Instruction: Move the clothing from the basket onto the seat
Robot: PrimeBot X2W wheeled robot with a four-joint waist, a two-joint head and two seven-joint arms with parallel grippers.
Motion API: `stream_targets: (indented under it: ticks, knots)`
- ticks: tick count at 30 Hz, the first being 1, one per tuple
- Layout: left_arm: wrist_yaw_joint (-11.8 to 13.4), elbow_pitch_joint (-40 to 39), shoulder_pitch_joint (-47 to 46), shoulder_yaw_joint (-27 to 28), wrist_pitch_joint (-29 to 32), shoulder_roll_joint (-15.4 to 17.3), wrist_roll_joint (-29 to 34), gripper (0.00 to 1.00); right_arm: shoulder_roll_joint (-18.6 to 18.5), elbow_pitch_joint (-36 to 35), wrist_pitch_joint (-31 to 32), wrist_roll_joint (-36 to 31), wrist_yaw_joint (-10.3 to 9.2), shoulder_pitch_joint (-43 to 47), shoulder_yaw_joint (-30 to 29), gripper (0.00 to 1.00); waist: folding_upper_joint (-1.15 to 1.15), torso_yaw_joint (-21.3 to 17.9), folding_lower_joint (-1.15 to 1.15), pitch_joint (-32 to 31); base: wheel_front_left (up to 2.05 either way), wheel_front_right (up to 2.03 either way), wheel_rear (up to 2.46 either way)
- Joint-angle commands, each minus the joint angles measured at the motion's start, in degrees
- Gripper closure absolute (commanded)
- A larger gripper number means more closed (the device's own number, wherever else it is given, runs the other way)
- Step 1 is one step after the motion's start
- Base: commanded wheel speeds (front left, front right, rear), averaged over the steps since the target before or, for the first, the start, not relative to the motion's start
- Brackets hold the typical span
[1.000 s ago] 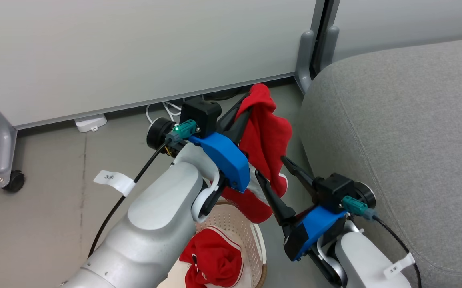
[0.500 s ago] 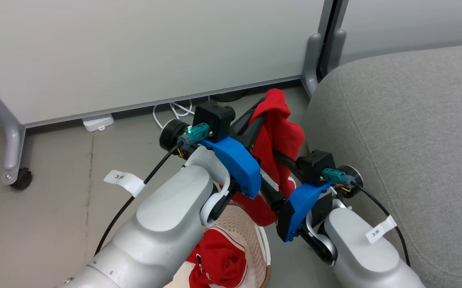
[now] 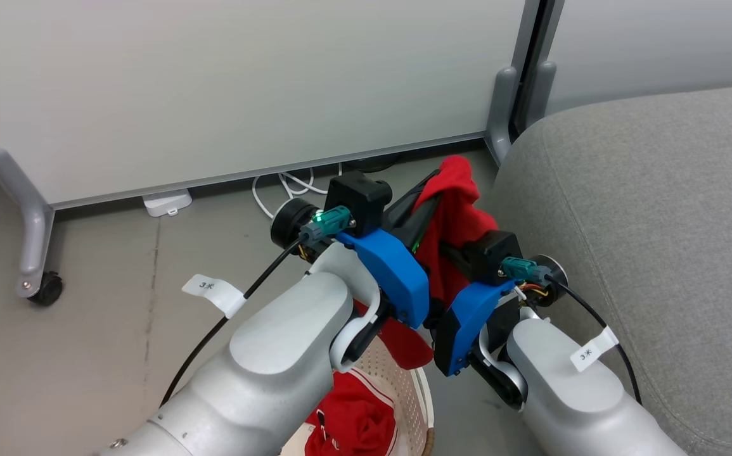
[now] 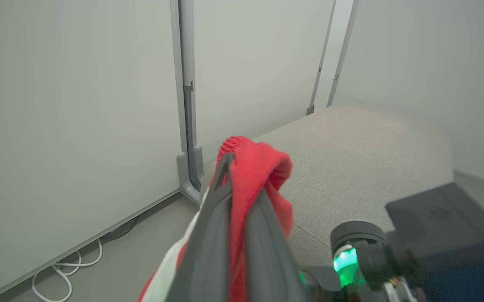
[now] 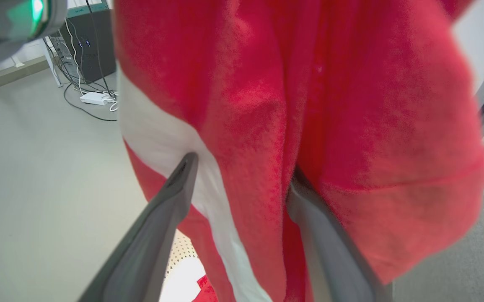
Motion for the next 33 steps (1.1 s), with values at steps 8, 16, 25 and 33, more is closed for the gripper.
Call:
stream_targets:
  ticks: [8,16,25,33]
  knots:
    - [0.73,-0.84,-1.32,-2.37,-0.53,0.04,-1.84,1.0,-0.05,2.8,-1.43,4.35,0.03,-2.74,3.3,1.0,0.0,-0.14,0.0,-0.66,0.0,0.0,0.0]
    - [1.2,0.73,-2.01,-3.31,-1.08,0.04,-2.89,1.0,-0.06,4.84,-3.17,6.73,0.03,-3.16,4.92,1.0,0.0,-0.59,0.0,-0.6,0.0,0.0,0.0]
    - [1.48,2.64,-2.71,-4.0,-1.63,0.04,-3.42,0.88,-0.05,6.49,-4.45,8.27,0.03,-3.99,5.95,1.0,0.0,-0.84,0.0,-0.7,0.0,0.0,0.0]
    - [1.43,3.85,-3.27,-5.03,-1.71,0.04,-3.86,0.0,-0.05,7.4,-5.02,9.37,0.03,-4.32,6.76,1.0,0.0,-0.62,0.0,-0.62,0.0,0.0,0.0]
